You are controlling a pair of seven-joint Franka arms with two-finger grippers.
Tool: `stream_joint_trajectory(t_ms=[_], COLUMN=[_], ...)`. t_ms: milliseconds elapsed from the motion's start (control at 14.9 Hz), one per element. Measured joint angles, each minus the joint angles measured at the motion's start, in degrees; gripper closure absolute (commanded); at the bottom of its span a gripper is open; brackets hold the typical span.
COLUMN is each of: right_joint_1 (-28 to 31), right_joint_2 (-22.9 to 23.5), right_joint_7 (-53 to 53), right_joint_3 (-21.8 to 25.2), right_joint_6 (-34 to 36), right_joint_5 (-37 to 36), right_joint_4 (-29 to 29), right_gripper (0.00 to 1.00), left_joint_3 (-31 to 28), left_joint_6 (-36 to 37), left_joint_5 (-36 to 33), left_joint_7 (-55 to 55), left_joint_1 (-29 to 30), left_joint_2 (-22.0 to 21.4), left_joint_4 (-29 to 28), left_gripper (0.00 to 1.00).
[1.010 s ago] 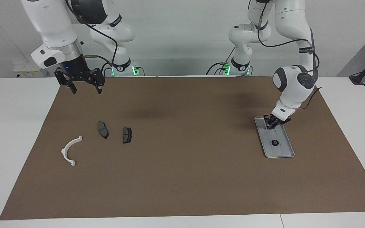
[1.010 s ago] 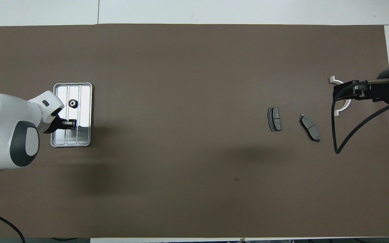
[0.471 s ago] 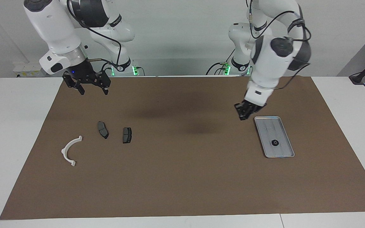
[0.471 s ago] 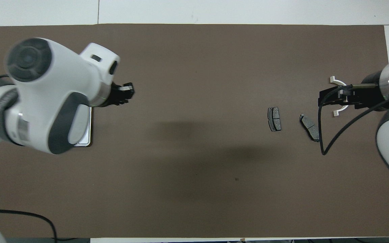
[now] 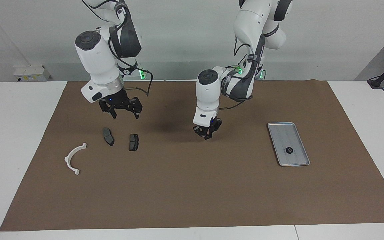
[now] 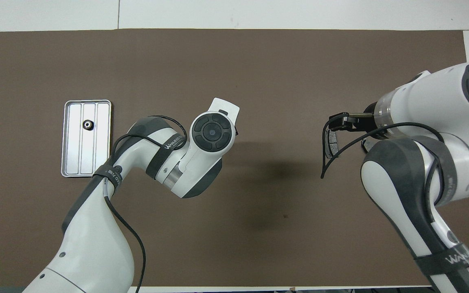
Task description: Place bearing gear from tray to pile
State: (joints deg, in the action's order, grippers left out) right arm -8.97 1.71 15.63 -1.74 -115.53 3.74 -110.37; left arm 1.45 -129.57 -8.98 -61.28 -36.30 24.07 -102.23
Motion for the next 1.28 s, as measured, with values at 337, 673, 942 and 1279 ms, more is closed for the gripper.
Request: stream_joint_trajectory(t_ms=[337, 673, 942, 1279], right_joint_1=[-0.2, -0.5, -1.6, -3.8], right_joint_2=[1.8, 1.9, 2.5, 4.4], right_joint_7=[0.0, 0.8, 2.1, 8.4], right_joint_3=[0.0, 0.0, 0.0, 0.0], right_joint_6=[-1.7, -1.7, -1.8, -5.3], right_joint_5=[0.0, 0.0, 0.0, 0.0], right_joint_4=[-0.1, -0.1, -0.2, -0.3], right_gripper=[0.00, 0.00, 0.00, 0.00], left_joint_3=[-0.7, -0.7, -0.7, -1.0], left_joint_6=[-3.8, -8.6, -8.8, 2.5], left_joint_5=[0.0, -0.1, -0.1, 0.0], left_joint_7=[0.0, 0.0, 0.2, 12.6], left_joint_1=[0.3, 0.3, 0.5, 5.8], left_joint_2=[0.7, 0.2, 0.2, -6.9], left_joint_4=[-1.4, -5.3, -5.6, -1.8], left_gripper=[1.00, 0.33, 0.00, 0.00])
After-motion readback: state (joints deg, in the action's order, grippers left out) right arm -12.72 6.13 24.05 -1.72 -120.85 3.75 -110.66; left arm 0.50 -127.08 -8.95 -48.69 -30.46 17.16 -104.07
